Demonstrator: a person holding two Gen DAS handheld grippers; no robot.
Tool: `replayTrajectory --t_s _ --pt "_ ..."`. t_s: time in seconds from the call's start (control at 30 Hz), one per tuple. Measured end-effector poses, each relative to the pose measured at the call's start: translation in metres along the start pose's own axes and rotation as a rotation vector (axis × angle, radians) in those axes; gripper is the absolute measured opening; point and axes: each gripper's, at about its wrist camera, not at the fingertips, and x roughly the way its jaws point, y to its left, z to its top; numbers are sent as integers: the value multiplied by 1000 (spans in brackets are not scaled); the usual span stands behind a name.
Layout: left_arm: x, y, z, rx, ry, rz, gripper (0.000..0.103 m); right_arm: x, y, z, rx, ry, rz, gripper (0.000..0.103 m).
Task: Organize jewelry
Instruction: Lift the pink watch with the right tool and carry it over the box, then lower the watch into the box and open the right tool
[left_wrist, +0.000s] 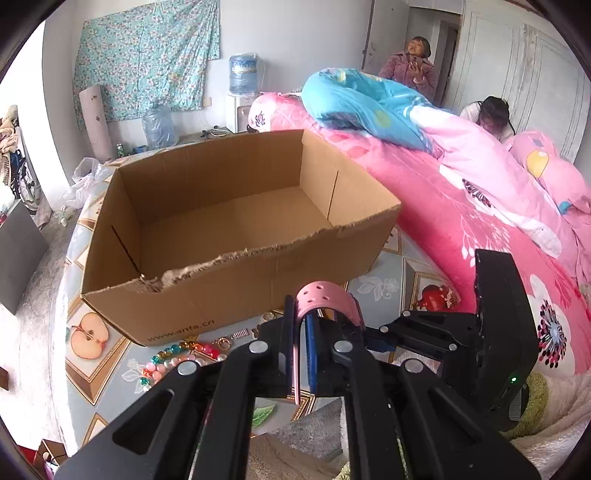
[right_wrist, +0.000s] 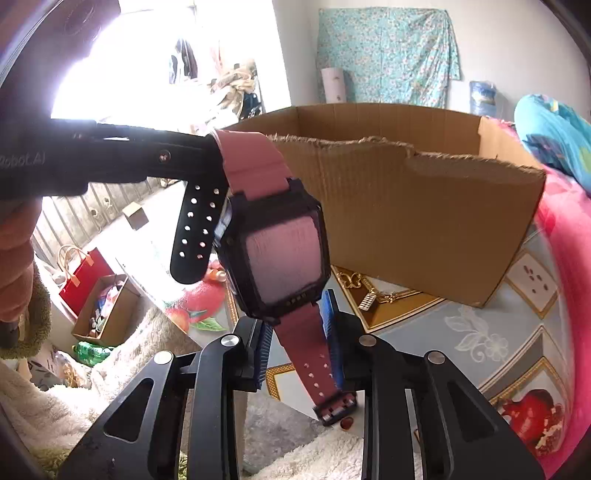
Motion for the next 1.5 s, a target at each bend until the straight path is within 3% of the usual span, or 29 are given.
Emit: replayTrajectory --t_s 0.3,0.53,0.67,0.83,0.97,1.17,1.23,1.3,1.4,1.5 --pt "-41 13 19 -41 -87 -2 5 -51 13 9 -6 -142 -75 3" --pt "-47 31 52 -62 -104 -28 5 -80 -4 63 -21 -198 -78 2" --pt "-28 54 81 -86 -48 -39 5 -56 -26 106 -3 -87 -1 2" --pt "19 83 112 -83 79 19 5 17 -63 153 34 192 69 2" --pt "73 109 124 -105 237 39 5 78 -81 167 55 430 109 1" --pt "138 142 129 -131 444 49 6 155 -90 172 87 702 150 1" --pt "154 151 129 -138 506 66 9 174 -98 176 96 750 133 4" --pt "165 159 131 -151 537 86 11 191 -102 179 90 771 103 14" --pt "174 167 137 -153 545 117 22 210 -114 182 116 773 44 39" --pt "177 175 144 -164 519 123 28 216 -121 188 132 721 -6 44"
